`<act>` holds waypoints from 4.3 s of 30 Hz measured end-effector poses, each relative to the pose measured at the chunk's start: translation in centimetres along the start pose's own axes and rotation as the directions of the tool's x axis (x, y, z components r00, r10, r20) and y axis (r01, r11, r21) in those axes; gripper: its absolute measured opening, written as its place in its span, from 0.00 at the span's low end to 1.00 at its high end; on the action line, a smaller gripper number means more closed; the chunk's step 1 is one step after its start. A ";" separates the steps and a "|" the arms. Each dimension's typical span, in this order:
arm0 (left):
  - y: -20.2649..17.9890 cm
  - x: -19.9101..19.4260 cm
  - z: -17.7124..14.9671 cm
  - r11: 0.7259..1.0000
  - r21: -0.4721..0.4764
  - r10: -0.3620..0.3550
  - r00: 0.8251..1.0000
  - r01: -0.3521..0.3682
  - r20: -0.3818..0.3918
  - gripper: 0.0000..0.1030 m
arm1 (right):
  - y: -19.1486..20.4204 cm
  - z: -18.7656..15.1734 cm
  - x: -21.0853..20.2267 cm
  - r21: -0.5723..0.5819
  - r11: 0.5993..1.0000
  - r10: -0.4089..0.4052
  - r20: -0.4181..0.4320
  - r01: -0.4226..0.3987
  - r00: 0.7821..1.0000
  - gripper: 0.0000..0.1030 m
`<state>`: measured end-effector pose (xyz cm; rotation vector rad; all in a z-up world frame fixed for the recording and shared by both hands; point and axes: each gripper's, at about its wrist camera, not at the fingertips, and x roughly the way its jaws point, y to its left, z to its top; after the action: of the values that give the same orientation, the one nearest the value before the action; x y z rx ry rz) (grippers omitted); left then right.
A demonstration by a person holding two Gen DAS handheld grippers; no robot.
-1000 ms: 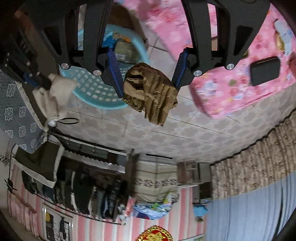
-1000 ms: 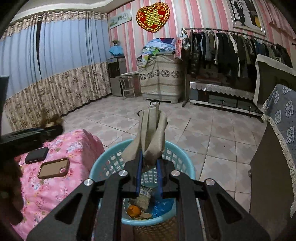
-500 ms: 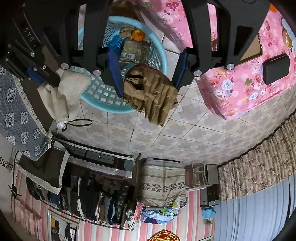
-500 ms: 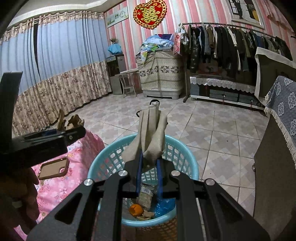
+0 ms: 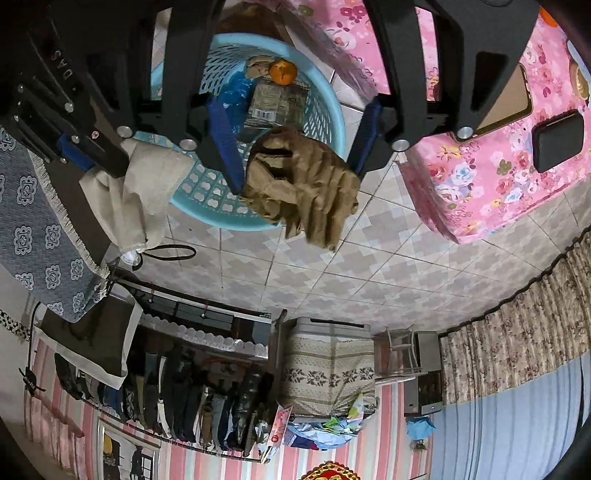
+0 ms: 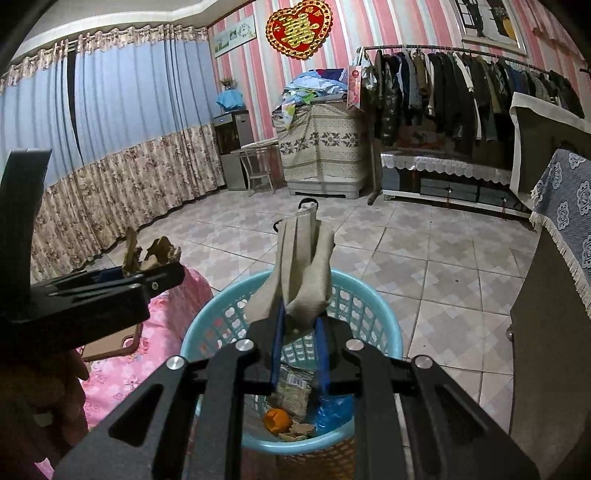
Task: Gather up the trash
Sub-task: 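Open both grippers to drop the paper and bag into the basket, then move both tools back over the table toward the orange cloth and cap, then grasp the orange snack bag with the left gripper while the right gripper grasps the orange cap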
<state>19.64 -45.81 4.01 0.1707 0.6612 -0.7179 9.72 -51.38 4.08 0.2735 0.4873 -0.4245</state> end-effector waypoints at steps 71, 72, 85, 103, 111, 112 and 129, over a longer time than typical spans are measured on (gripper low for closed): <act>23.5 -22.1 -29.2 0.876 -0.347 0.294 0.941 -0.334 -0.165 0.59 | 28.3 -15.8 -6.5 -0.185 0.853 0.438 -0.253 -0.487 0.863 0.75; 23.5 -22.0 -29.3 0.876 -0.350 0.288 0.943 -0.331 -0.169 0.55 | 28.4 -15.8 -6.5 -0.186 0.851 0.441 -0.257 -0.491 0.860 0.75; 24.2 -23.6 -27.0 0.878 -0.312 0.341 0.932 -0.363 -0.123 0.03 | 30.7 -15.8 -6.3 -0.265 0.818 0.439 -0.287 -0.511 0.851 0.75; 37.2 -25.5 -23.3 0.774 -0.474 0.437 0.896 -0.420 -0.080 0.01 | 43.1 -16.5 1.4 -0.382 0.720 0.392 -0.464 -0.579 0.794 0.60; 35.8 -25.1 -23.5 0.795 -0.461 0.407 0.910 -0.394 -0.076 0.01 | 43.4 -17.1 1.9 -0.378 0.707 0.385 -0.505 -0.598 0.773 0.38; 36.1 -25.3 -23.6 0.795 -0.461 0.407 0.910 -0.394 -0.074 0.01 | 43.0 -16.8 1.7 -0.369 0.712 0.392 -0.497 -0.597 0.775 0.38; 34.8 -24.2 -23.2 0.797 -0.402 0.451 0.887 -0.450 -0.099 0.01 | 36.7 -11.1 -4.1 -0.352 0.751 0.468 -0.312 -0.558 0.827 0.38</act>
<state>17.36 2.11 -1.89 -0.0686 0.7228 -0.1026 18.74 -13.94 2.35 0.0110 0.6684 0.2694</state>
